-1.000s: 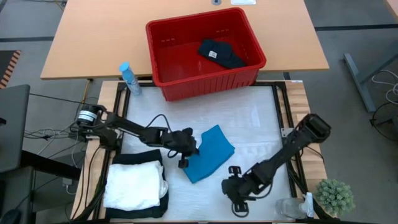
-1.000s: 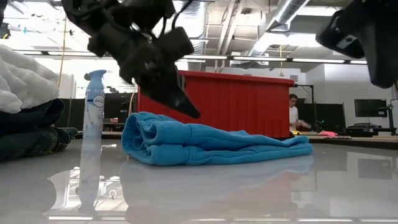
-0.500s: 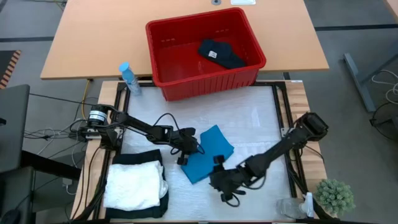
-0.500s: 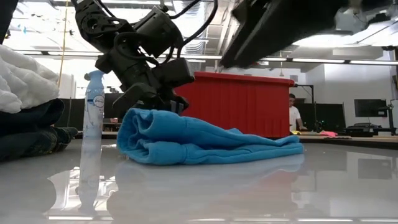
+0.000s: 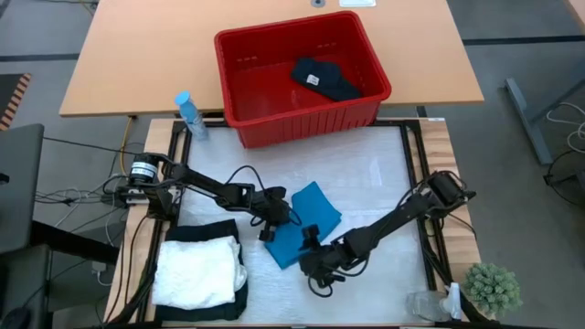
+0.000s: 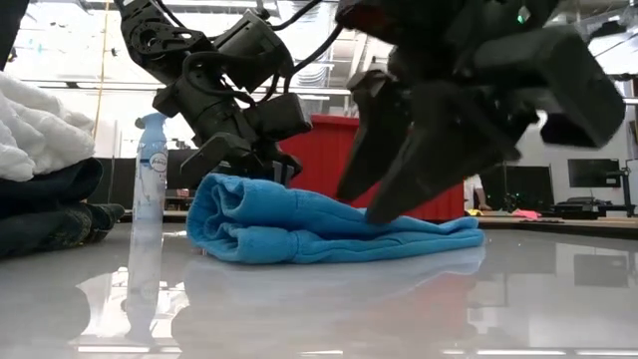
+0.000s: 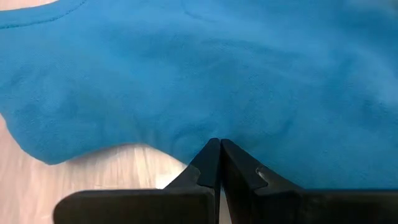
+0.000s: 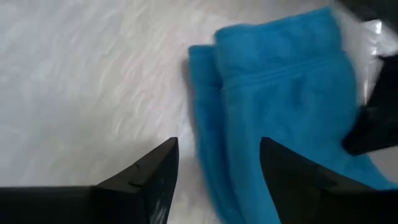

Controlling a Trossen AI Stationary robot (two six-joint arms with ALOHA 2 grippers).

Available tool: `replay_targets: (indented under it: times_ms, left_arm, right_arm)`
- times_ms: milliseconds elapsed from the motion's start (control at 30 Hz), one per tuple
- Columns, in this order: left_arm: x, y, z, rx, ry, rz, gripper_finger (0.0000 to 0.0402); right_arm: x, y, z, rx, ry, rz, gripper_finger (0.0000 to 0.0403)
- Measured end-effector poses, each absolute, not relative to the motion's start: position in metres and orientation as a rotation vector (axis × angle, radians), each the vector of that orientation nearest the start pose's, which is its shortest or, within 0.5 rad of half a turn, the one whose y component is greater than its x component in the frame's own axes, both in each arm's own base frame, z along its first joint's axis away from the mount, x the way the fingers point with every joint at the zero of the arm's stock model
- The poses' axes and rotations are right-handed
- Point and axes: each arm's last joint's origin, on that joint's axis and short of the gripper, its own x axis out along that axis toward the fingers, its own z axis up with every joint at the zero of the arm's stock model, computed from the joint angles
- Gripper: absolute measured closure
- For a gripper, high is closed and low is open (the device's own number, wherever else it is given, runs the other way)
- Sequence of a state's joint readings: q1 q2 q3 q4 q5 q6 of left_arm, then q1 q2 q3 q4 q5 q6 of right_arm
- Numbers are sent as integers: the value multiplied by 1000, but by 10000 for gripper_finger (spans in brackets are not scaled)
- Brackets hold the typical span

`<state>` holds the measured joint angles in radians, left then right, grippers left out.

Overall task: Fold Laundry from Bin
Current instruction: Fold the blue shorts from the red bin

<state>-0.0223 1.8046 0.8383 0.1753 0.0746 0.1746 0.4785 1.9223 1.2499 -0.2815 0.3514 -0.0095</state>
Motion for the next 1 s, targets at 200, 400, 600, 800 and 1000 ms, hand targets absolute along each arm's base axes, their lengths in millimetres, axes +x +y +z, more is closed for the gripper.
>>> replay_targets:
  times_ms: [200, 400, 600, 800, 1000]
  left_arm:
    - [338, -10, 124, 138, 782, -157, 400]
    - [338, -10, 124, 122, 779, -150, 400]
    - [338, -10, 124, 109, 777, -144, 400]
    - [338, -10, 124, 108, 777, -143, 400]
    - [338, -10, 125, 104, 776, -140, 400]
  right_arm:
    - [368, 179, 161, -444, 930, 104, 129]
    - [373, 177, 162, -472, 969, 85, 125]
    - [374, 177, 162, -496, 963, 97, 125]
    - [376, 175, 159, -483, 931, 95, 125]
    - [382, 175, 142, -512, 932, 119, 125]
